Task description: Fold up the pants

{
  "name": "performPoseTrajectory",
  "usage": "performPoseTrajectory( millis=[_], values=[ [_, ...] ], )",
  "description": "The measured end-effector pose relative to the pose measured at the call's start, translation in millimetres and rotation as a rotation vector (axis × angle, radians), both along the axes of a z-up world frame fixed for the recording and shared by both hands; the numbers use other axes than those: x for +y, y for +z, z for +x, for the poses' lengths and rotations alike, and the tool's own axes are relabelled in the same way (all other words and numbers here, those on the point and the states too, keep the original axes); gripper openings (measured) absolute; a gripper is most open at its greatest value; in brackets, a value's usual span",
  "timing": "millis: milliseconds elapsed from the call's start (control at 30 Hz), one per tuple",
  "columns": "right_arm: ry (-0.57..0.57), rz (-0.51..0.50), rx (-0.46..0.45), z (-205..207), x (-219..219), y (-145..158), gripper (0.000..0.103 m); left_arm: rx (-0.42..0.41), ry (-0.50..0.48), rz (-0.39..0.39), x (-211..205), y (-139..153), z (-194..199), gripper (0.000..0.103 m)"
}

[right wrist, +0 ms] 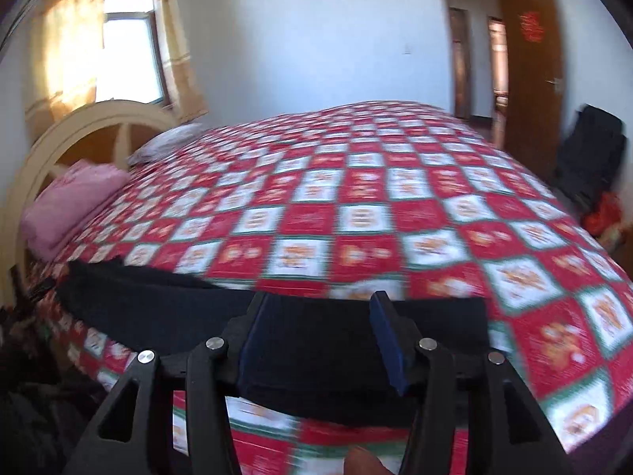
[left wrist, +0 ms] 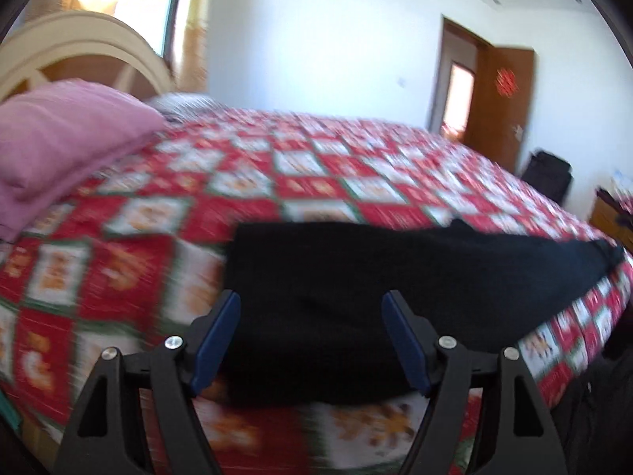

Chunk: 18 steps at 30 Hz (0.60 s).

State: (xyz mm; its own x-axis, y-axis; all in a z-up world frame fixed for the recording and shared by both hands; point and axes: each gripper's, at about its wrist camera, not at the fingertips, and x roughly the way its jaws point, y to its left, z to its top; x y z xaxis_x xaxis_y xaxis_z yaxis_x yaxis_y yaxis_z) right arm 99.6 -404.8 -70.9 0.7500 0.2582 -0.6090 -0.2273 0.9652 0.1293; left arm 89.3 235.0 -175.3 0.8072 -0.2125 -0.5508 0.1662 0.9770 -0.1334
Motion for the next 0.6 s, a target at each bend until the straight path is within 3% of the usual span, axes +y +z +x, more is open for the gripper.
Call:
performPoseTrajectory(
  millis=[67, 133, 200, 267, 400, 600],
  values=[
    [0.099, 0.001, 0.023, 17, 45, -5, 0.054, 0.034, -0.05, 0.026, -16, -13, -2, 0.077],
    [0.18, 0.01, 0.049, 35, 90, -13, 0.054, 0.009, -0.062, 0.119, -30, -17, -12, 0.082],
    [0.255, 0.017, 0.081, 52, 135, -21, 0.054, 0.012, -0.087, 0.159, -38, -18, -17, 0.083],
    [0.337, -0.003, 0.119, 71, 187, -32, 0.054, 0.034, -0.135, 0.118, -41, -17, -18, 0.084],
    [0.473, -0.001, 0.166, 109, 282, -51, 0.054, 0.017, -0.123, 0.11, -45, -22, -19, 0.085],
    [0.5, 0.078, 0.251, 164, 362, -81, 0.054, -0.001, -0.122, 0.038, -41, -25, -24, 0.087]
  ],
)
